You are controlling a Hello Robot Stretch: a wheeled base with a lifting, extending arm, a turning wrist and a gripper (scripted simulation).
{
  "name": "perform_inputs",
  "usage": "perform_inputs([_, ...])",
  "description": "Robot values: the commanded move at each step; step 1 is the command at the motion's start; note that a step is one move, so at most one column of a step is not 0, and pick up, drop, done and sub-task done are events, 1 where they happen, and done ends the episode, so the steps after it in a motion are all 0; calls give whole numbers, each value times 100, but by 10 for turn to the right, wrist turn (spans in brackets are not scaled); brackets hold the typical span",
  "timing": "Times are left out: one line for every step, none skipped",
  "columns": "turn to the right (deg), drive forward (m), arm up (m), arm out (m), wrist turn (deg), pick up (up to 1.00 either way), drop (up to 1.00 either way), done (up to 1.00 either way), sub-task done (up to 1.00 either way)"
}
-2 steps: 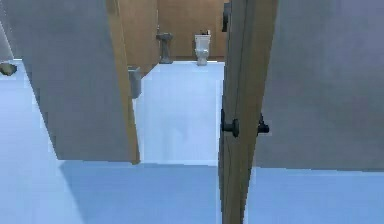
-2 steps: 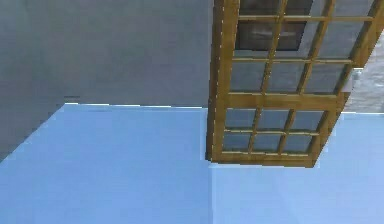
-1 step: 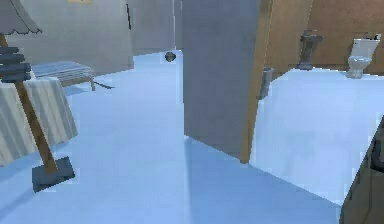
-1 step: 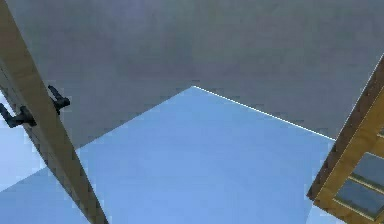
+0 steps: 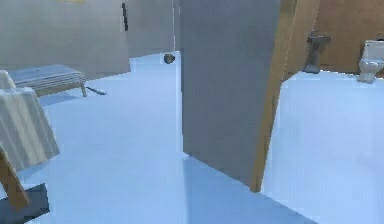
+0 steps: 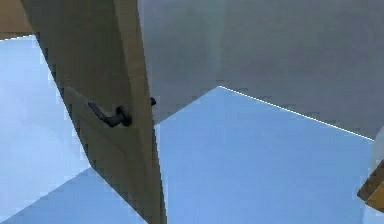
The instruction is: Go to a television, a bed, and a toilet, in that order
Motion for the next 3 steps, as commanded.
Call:
perform_inputs([-210, 0, 0, 0, 0, 0, 0, 0, 0])
perform_inputs([0, 100, 0, 0, 0, 0, 0, 0, 0])
perform_inputs([0, 65, 0, 0, 0, 0, 0, 0, 0])
